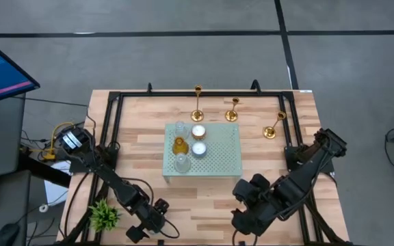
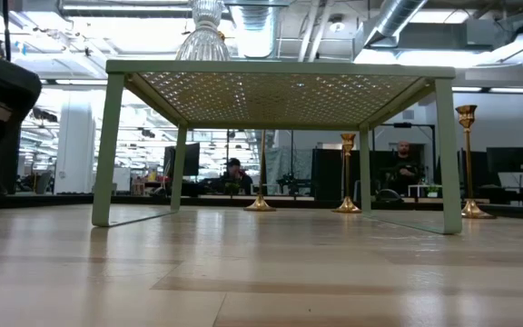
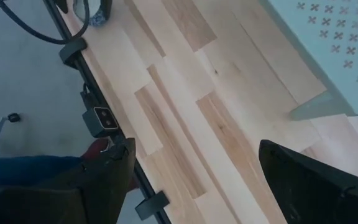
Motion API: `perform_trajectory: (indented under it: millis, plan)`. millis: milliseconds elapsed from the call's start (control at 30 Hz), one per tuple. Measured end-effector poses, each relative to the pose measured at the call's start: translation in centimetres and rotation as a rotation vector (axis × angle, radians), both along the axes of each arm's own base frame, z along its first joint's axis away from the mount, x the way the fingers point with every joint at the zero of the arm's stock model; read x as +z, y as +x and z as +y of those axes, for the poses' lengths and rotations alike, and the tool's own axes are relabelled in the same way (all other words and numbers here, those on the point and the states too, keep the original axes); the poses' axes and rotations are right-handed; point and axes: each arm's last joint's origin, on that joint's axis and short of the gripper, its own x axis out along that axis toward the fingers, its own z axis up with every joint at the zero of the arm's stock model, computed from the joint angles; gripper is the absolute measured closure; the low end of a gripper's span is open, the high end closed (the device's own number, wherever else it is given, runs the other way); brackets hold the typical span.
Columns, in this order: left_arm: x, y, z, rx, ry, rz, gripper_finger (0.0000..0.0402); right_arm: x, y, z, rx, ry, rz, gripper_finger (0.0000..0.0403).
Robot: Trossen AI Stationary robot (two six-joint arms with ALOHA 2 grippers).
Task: Pick & Place candle stick holders
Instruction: Align the blue scented candle with the other blue scented candle on the shelf
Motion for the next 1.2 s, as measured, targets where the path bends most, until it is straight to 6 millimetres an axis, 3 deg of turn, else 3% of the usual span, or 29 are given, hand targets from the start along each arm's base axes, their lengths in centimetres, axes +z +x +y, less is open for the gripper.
perform_trajectory:
  millis: [533, 1200]
  plan:
    - [-1.0, 0.0, -0.1, -0.02, 0.056, -0.038, 0.0034, 0.0, -0.2, 0.3, 0.01, 0.0, 0.0, 0.0072]
    - [-1.1, -0.4, -0.3, -0.035, 0.06, -0.031, 0.0085, 0.0, -0.2, 0.2, -0.006, -0.009, -0.01, 0.0072]
